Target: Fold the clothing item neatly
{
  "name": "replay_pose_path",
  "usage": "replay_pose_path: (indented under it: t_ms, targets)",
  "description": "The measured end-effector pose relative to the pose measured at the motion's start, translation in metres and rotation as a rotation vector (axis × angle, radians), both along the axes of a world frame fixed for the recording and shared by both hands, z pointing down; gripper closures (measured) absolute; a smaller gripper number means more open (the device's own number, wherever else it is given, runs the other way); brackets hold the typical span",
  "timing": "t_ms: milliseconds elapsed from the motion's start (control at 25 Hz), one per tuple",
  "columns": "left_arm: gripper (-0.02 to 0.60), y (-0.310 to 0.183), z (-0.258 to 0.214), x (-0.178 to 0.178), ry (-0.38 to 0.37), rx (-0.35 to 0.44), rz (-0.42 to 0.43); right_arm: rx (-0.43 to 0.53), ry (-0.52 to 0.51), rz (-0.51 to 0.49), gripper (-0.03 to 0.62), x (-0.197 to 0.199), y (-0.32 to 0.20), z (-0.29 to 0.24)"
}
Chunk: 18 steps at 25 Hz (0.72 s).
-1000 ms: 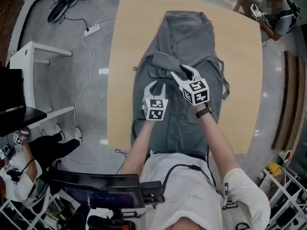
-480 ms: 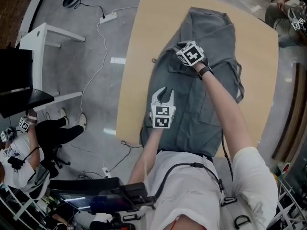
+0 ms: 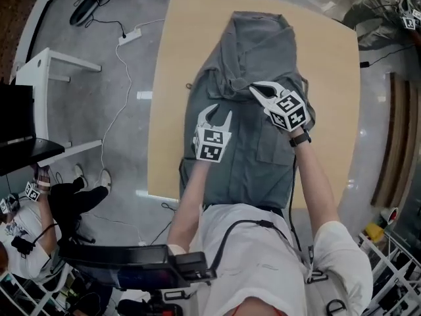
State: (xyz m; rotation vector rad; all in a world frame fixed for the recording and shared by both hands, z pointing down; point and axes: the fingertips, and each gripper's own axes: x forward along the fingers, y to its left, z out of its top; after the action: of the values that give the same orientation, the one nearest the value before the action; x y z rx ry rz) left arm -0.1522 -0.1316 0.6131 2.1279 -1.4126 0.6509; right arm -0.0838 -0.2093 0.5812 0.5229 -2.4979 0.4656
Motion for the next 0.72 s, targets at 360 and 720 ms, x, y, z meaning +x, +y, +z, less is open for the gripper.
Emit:
replay_pose_path:
  t_ms: [360,720]
  targets:
    - [0.336,0.005,0.009,0.098,-0.539,0.226,0.657,-0.016,-0.026,0.014,0.576,0.08,0.068,0.005]
    - [0.566,0.022,0.013,0.138,-0.675,0.3,0.678,-0.05,-0.136,0.073,0.576,0.102,0.071,-0.005]
